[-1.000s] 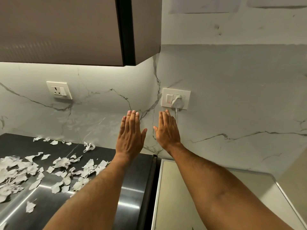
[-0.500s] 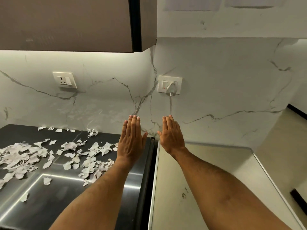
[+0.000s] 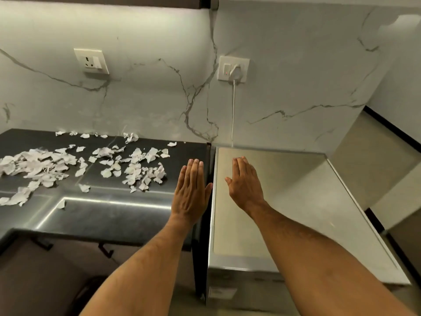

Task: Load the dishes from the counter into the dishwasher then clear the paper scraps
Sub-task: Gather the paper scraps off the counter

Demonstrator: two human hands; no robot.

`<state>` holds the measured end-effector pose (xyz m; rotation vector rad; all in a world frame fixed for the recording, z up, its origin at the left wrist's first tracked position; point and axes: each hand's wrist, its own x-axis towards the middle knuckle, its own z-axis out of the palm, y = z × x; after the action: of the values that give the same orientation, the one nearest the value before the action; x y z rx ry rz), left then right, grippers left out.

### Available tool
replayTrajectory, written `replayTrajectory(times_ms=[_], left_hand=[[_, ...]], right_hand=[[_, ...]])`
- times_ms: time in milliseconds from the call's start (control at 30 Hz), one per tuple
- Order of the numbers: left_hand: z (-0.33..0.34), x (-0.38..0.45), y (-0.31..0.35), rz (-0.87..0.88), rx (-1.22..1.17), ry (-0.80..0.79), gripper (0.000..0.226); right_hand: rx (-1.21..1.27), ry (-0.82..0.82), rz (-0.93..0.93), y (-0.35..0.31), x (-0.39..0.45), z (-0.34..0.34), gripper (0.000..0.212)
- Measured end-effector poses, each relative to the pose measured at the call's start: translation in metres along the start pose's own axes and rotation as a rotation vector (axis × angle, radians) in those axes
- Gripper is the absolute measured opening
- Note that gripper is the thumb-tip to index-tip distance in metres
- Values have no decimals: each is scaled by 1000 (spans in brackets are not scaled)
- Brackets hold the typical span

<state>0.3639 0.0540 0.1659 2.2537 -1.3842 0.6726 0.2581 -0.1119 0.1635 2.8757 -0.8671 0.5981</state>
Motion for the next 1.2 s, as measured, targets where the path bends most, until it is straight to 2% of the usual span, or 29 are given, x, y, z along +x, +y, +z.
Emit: replayTrajectory(times_ms=[400, 567, 833, 1033, 1200], left_hand=[[36, -127, 67, 105, -55, -324, 69], [48, -176, 88, 100, -81, -406, 70], [60, -221, 108, 105, -20, -432, 71], [67, -225, 108, 121, 116, -417, 82], [80, -242, 103, 107, 198, -354, 87]], right_hand=[[-48, -196, 60, 36, -151, 25, 66], [-12, -265, 67, 53, -204, 38, 66], [70, -190, 31, 83, -276, 49, 61], [-67, -193, -30, 105, -312, 59, 77], [-89, -148, -63, 121, -328, 72, 82]])
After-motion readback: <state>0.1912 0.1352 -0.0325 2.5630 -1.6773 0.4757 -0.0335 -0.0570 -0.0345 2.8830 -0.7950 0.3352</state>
